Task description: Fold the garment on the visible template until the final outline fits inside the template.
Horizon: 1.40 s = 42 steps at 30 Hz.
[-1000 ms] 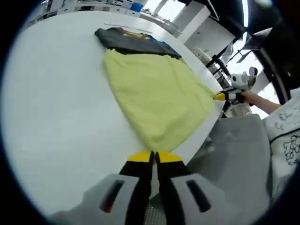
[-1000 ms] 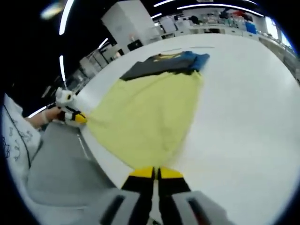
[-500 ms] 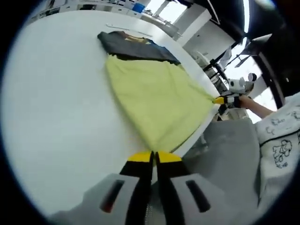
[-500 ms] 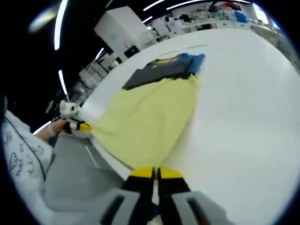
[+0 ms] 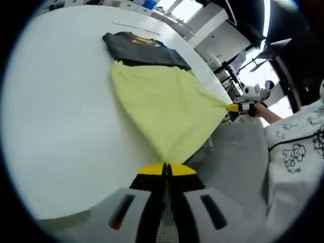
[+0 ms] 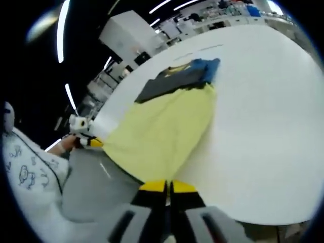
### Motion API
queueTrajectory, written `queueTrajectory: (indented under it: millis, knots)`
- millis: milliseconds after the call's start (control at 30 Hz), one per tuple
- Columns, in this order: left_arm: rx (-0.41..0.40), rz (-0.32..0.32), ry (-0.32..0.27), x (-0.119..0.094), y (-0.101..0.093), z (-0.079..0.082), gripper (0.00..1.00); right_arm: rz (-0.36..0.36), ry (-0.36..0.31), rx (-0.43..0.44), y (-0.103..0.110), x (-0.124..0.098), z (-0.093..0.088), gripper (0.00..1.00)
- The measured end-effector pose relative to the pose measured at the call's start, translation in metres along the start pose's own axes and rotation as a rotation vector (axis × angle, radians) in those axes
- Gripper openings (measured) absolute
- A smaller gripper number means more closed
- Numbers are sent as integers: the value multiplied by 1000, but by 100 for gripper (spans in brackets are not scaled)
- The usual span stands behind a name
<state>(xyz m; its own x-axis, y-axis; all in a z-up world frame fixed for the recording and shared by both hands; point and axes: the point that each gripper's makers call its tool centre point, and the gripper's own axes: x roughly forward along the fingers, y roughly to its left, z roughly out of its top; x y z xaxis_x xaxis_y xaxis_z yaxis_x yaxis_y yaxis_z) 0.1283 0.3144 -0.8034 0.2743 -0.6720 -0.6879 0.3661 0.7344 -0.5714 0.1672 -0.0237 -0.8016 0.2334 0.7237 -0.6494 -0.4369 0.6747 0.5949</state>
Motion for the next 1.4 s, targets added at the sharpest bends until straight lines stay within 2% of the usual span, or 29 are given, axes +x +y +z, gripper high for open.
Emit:
queueTrajectory:
  millis: [300, 633, 900, 1133, 1233, 1400]
  knots:
    - [0, -9, -14, -7, -3, 3, 0, 17, -15, 59, 3, -9, -1, 0]
    - [43, 4, -87, -16, 3, 40, 0, 23, -41, 49, 0, -12, 28, 0]
    - [50, -22, -177, -24, 1, 84, 0, 35, -85, 37, -1, -14, 63, 0]
    - [34, -32, -255, -29, 9, 120, 0, 27, -141, 27, -6, -13, 98, 0]
    - [21, -42, -309, -35, 12, 144, 0, 38, -192, 29, -5, -13, 122, 0]
    - [58, -25, -351, -40, 14, 178, 0, 51, -269, 35, -6, -13, 161, 0]
